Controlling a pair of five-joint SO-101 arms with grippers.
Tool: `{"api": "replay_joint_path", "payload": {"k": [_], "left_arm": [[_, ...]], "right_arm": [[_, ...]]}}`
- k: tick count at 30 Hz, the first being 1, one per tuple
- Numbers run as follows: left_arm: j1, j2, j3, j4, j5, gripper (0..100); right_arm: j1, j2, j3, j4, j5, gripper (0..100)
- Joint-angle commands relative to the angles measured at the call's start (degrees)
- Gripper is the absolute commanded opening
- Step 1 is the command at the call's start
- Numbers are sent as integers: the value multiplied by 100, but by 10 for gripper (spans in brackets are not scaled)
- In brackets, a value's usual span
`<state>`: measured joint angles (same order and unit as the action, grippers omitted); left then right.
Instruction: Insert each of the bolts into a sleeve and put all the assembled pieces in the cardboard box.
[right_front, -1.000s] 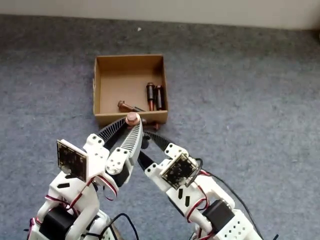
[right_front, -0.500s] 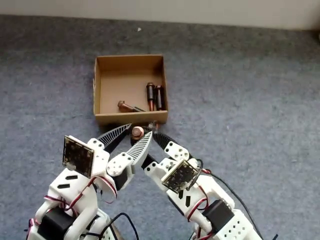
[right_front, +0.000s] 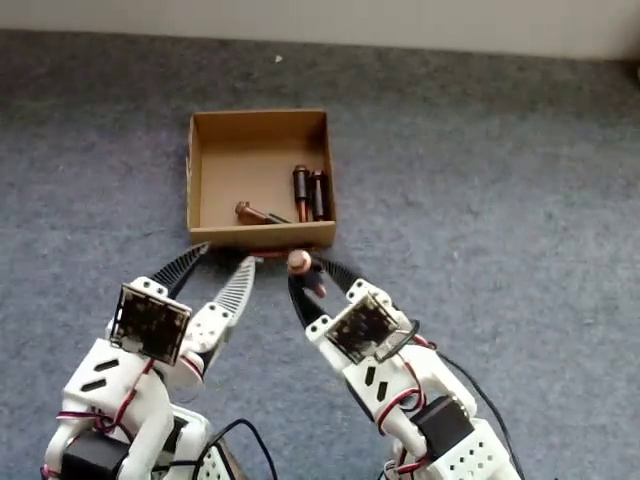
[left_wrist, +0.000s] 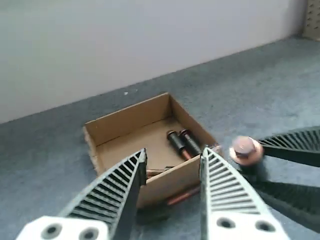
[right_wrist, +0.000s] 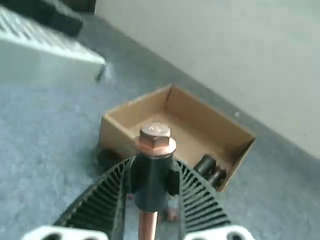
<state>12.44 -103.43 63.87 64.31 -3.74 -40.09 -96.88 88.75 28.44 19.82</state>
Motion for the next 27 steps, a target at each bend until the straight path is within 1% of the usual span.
{"api": "replay_joint_path", "payload": {"k": [1,4,6,9,13,18,21,27], "left_arm": [[-980,22,295,26,-229,123],[-1464,22,769,0,-246,9],[-1815,22,1042,-62,-246,14],[-2334,22,1393,-62,-237,5],[-2607,22,1947,-316,-220,5],[-2862,22,2527,-853,-211,5],[-2993,22,2545,-879,-211,5],[-2993,22,2571,-879,-211,5]], "right_arm": [[92,-40,-435,620,35,6],[101,57,-769,927,35,6],[101,409,-1147,1086,-26,6],[101,1411,-1868,1147,-299,7],[101,3187,-2967,954,-352,7],[163,5112,-4066,-119,-334,7],[277,6123,-4523,-1024,-325,7],[655,7934,-5121,-2730,-325,6]]}}
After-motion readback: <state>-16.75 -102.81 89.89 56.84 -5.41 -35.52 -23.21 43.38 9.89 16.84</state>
